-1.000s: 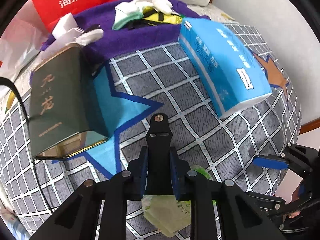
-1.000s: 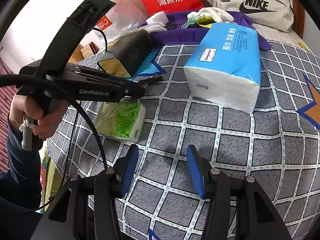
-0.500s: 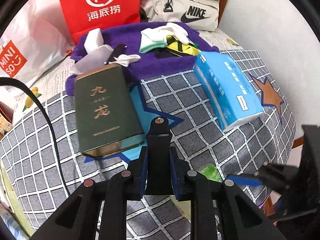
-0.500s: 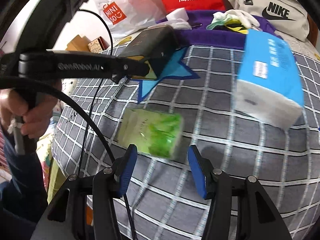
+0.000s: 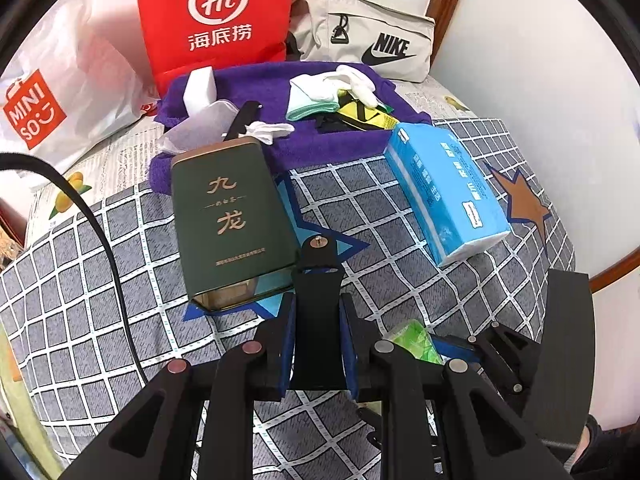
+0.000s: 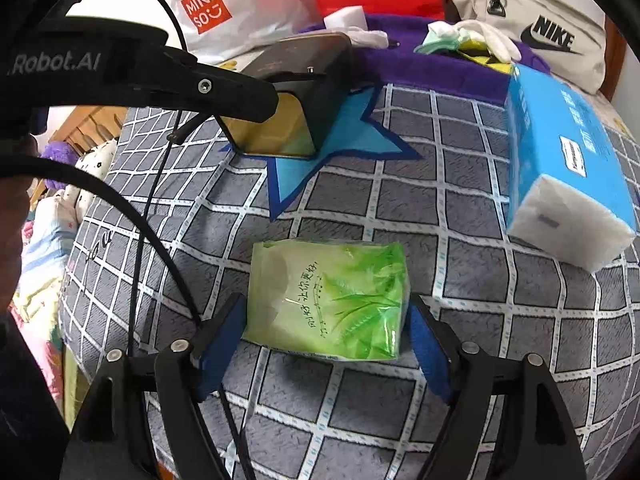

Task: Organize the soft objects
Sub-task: 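Grasp the green tissue packet with the right tool, then lift the green tissue packet and carry it over the towel with the right tool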

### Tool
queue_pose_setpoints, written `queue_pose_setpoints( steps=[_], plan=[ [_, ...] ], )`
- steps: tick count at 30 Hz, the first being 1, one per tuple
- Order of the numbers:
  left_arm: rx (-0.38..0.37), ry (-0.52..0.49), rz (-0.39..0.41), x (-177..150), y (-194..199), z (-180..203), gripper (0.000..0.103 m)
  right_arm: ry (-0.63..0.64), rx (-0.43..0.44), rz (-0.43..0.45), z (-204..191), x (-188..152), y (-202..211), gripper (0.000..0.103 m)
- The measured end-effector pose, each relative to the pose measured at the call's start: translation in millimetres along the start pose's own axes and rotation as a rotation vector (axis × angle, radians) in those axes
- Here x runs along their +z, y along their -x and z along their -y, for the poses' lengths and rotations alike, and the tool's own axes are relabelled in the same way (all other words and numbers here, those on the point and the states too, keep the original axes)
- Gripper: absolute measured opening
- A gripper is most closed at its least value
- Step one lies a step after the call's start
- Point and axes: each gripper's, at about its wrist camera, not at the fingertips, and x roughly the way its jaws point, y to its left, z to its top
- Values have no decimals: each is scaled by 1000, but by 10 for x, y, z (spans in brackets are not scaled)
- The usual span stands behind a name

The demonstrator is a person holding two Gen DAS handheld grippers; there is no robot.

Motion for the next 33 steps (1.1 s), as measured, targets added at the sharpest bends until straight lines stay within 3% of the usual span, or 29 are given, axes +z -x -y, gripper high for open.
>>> queue_pose_setpoints(
  steps=[3,14,20,33],
  plan=[
    [-2,14,6,-3,23,-49,20,20,-5,7,-11,2,-16,78],
    [-7,49,-2,-1,-17,-126,20,25,69,10,128,-5,106,43],
    [-11,47,-16,2,-62,-97,20,14,101,25,188,-21,170,33],
    [-17,64,6,53,15,-92,20,-3,130,61,322,-1,409,31]
  ],
)
